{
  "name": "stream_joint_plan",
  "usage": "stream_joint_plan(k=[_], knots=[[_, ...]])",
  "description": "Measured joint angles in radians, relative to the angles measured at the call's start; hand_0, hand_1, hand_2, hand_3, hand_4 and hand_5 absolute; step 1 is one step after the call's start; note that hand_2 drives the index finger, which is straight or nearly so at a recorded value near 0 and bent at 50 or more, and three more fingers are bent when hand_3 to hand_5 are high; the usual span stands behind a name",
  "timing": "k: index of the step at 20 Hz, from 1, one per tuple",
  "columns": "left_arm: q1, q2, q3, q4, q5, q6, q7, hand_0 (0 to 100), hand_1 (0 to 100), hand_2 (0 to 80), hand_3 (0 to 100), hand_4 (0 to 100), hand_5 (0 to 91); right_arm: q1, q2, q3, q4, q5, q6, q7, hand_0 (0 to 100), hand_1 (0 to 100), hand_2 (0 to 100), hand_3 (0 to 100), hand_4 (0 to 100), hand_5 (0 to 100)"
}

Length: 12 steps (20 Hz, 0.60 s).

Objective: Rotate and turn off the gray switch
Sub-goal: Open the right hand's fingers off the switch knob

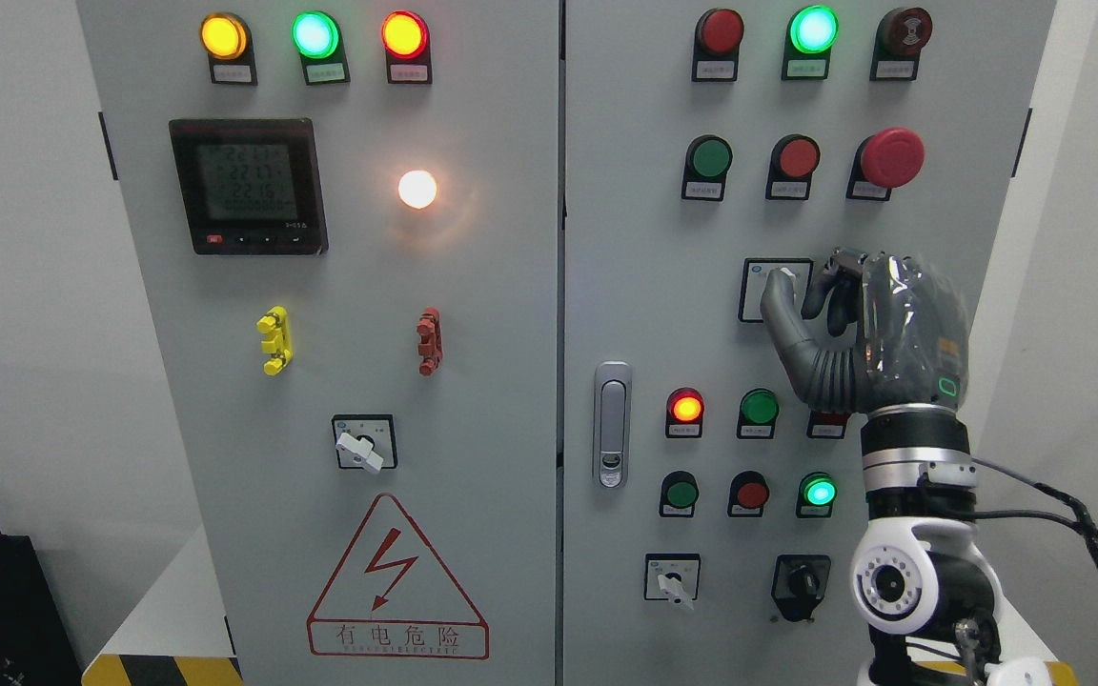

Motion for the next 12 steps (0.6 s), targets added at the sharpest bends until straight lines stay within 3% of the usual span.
stream_joint_plan(k=[4,8,11,12], knots=[[0.0,0.0,0.0,0.0,0.0,0.0,0.0,12,39,0.0,0,0,0.0,0.011,-0.001,0.0,-0.018,-0.001,-0.009,-0.004,50,38,76,100,90,100],[0.0,0.0,0.0,0.0,0.0,0.0,0.0,12,39,0.0,0,0,0.0,0.033,-0.001,-0.015,-0.046,-0.002,-0.083,-0.024,46,37,67,96,89,98],[0.0,0.0,0.0,0.0,0.0,0.0,0.0,12,39,0.0,0,0,0.0,0.057,-0.002,-0.031,-0.076,-0.003,-0.147,-0.046,46,34,57,91,81,88],[0.0,0.0,0.0,0.0,0.0,0.0,0.0,12,39,0.0,0,0,0.0,0.068,-0.002,-0.038,-0.088,-0.004,-0.17,-0.051,45,33,54,82,74,79]])
